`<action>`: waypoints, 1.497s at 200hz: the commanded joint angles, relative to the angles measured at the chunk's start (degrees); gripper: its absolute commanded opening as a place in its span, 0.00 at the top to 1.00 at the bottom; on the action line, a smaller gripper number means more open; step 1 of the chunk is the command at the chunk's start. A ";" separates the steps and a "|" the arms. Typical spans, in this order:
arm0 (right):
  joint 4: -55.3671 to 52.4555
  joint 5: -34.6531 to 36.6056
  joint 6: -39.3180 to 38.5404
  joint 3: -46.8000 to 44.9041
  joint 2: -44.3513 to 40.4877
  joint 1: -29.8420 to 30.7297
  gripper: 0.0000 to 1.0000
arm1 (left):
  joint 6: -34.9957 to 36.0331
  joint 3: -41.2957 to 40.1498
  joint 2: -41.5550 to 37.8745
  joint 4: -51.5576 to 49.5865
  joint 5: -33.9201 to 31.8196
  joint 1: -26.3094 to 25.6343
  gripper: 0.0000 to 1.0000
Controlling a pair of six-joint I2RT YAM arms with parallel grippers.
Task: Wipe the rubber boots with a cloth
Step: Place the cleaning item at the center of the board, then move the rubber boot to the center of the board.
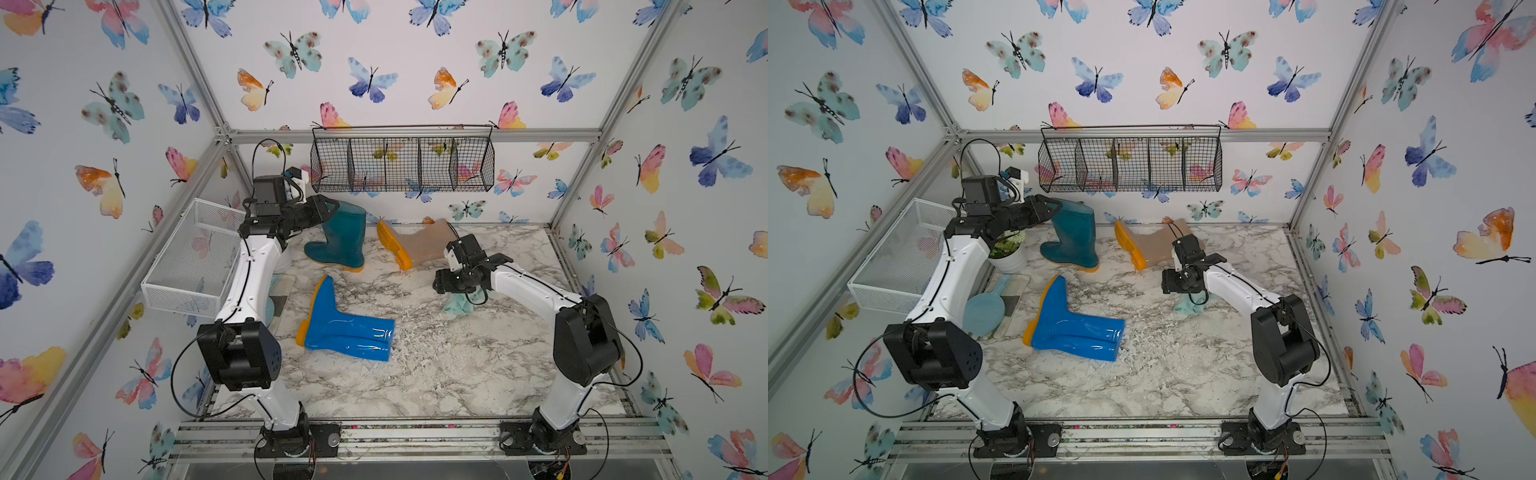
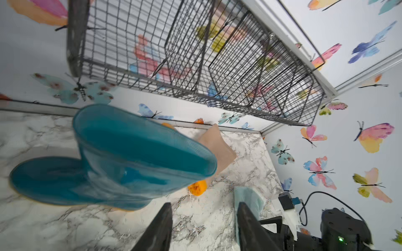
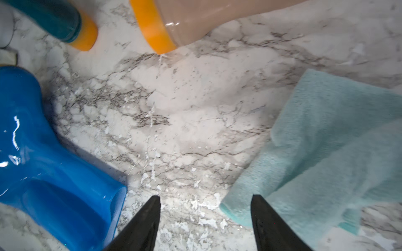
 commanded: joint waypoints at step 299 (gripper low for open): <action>-7.05 1.75 2.26 7.49 12.34 -15.16 0.02 | -35.23 -58.22 -14.44 12.32 -4.15 -20.18 0.60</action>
